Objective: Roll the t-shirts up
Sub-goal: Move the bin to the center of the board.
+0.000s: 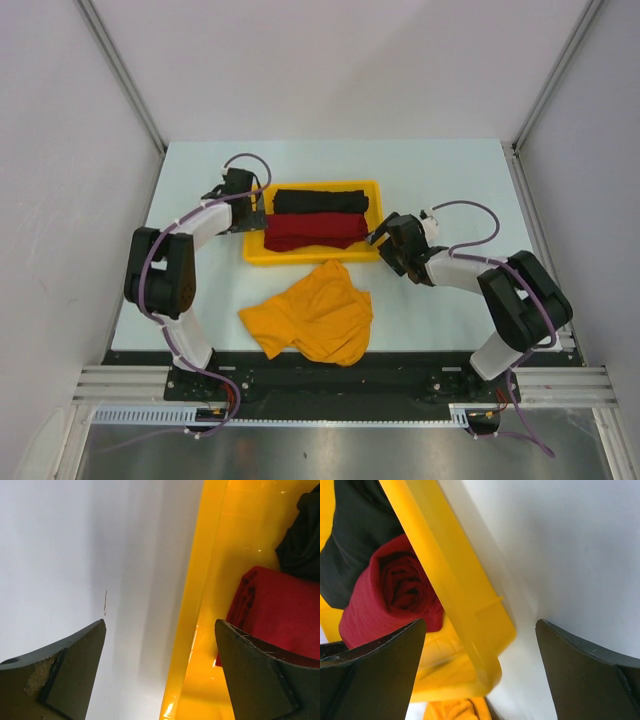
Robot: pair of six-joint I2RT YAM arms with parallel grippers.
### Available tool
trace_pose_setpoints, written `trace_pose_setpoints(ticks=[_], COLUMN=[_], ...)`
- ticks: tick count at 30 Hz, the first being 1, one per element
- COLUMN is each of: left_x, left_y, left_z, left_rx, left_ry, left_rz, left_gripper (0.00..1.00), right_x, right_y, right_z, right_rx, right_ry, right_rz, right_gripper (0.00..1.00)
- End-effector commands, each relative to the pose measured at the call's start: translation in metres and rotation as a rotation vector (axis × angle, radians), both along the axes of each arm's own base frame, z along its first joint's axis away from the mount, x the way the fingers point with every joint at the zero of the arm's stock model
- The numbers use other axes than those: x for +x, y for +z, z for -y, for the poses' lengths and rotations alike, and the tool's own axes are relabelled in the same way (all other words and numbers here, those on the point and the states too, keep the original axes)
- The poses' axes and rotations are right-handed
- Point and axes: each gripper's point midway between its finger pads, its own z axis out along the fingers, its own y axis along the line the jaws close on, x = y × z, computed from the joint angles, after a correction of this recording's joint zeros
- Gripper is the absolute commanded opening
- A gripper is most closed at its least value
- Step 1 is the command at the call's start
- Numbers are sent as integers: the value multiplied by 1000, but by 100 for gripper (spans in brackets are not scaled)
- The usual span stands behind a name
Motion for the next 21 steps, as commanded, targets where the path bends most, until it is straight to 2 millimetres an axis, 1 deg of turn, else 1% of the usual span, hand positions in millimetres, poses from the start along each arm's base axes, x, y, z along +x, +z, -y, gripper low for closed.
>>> trace_pose_setpoints(ticks=[1,4,5,6,7,8,9,10,11,12,13,14,15,16,18,19,21], left_x=[-11,-21,-28,-32,-36,-50,-54,-59,-74,-79,-83,-99,-103,-117,-127,-136,-144], left_y=[-1,-3,-5,-6,-7,-17,-13,-14,-23,-16,-16,-25,-20,-28,-31,-33,-33], left_z=[-14,-19,-20,-21,-20,-22,-22,-22,-24,-24,-23,-23,-22,-23,-19,-17,-11], left_rx=[8,5,4,-1,-21,-21,-34,-51,-48,-63,-82,-96,-114,-124,-161,-180,-226], left_ry=[104,153,166,179,201,217,229,249,260,274,288,294,301,313,314,320,314], left_rz=[-20,-36,-45,-48,-39,-66,-49,-41,-69,-44,-28,-52,-28,-40,-44,-41,-40], left_gripper=[95,95,95,96,96,97,97,97,97,98,98,98,98,98,98,98,98], right_x=[18,23,29,30,33,36,44,47,51,62,65,70,81,86,95,108,120], right_y=[3,-2,3,-2,-1,-2,3,-2,-4,5,-3,-2,7,-1,-1,2,4], right_z=[4,0,-3,-5,-7,-9,-13,-13,-13,-15,-18,-20,-24,-26,-33,-42,-54], right_rx=[-29,-50,-44,-53,-51,-45,-36,-51,-57,-52,-63,-56,-46,-56,-51,-48,-45], right_ry=[-2,15,22,32,37,44,49,58,61,61,74,85,88,100,129,144,200], right_rz=[11,-4,4,-9,-5,-11,1,-5,-9,11,1,1,19,5,9,27,47], right_gripper=[98,98,99,99,99,99,99,99,99,100,99,100,100,100,100,100,100])
